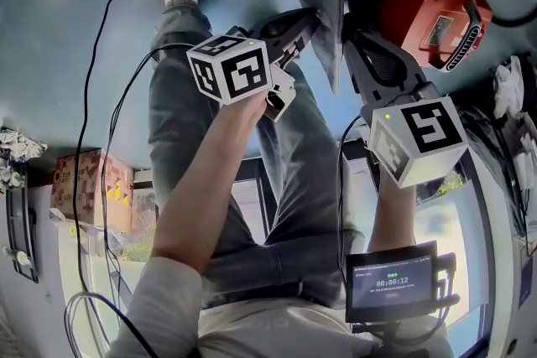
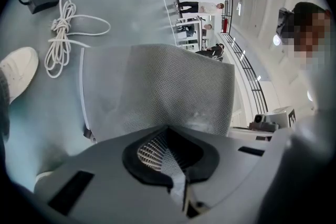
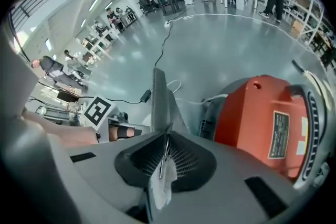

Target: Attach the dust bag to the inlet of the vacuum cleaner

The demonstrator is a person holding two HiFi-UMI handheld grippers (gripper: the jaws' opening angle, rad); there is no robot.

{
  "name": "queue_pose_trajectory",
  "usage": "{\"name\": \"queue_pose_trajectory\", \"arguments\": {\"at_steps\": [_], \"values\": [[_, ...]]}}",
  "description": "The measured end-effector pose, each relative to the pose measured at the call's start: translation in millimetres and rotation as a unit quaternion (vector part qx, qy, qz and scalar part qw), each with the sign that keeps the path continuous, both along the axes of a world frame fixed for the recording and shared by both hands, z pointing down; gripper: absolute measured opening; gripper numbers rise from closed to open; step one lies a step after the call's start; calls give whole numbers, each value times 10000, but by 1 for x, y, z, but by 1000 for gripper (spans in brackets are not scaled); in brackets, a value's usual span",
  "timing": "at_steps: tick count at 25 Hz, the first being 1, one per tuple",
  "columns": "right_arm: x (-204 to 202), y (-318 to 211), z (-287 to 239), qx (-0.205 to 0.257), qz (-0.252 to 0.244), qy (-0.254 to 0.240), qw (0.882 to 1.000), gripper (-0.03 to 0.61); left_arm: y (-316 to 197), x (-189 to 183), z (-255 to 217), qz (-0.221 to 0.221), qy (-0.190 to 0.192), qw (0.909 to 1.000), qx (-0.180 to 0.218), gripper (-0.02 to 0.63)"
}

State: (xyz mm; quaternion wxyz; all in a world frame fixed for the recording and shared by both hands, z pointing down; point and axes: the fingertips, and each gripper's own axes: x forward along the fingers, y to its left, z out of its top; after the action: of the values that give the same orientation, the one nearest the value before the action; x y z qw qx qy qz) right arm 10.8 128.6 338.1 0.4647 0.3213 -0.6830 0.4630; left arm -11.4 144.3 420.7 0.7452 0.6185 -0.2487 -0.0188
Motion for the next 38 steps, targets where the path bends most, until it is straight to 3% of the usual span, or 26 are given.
{"name": "queue_pose_trajectory", "arguments": {"at_steps": [6, 9, 14, 17, 18, 21, 25, 30, 34, 38], "values": [[-4, 3, 4, -282, 345, -496, 9978, 34, 3, 0, 5, 73, 11, 10000, -49, 6], [-3, 5, 6, -307, 287, -381, 9984, 34, 2, 1, 1, 50, 34, 10000, -47, 6], [-6, 2, 20, -163, -470, 189, 9986, 33, 1, 3, 2, 16, 35, 10000, -50, 6], [-31, 19, 23, -798, -610, -301, 9945, 35, 6, 2, 4, 22, 18, 9999, -131, 6], [-37, 23, 29, -867, -705, -377, 9930, 67, 7, 1, 6, 42, -3, 9999, -165, 5], [-33, 21, 47, -416, -1143, 112, 9925, 69, 9, 2, 10, 19, -36, 9998, -216, 5], [-25, 11, 44, -14, -824, 877, 9927, 66, -1, 5, 4, 33, -7, 9999, -110, 5], [-29, 4, 39, -182, 307, 144, 9993, 33, -3, 0, 3, -181, 180, 9992, -317, 5], [-27, 2, 20, 75, 555, -87, 9984, 15, -8, -17, -3, -126, 500, 9979, -402, 5], [-9, 20, -1, 571, 264, 452, 9970, 14, -7, -32, 9, -158, 133, 9984, -533, 5]]}}
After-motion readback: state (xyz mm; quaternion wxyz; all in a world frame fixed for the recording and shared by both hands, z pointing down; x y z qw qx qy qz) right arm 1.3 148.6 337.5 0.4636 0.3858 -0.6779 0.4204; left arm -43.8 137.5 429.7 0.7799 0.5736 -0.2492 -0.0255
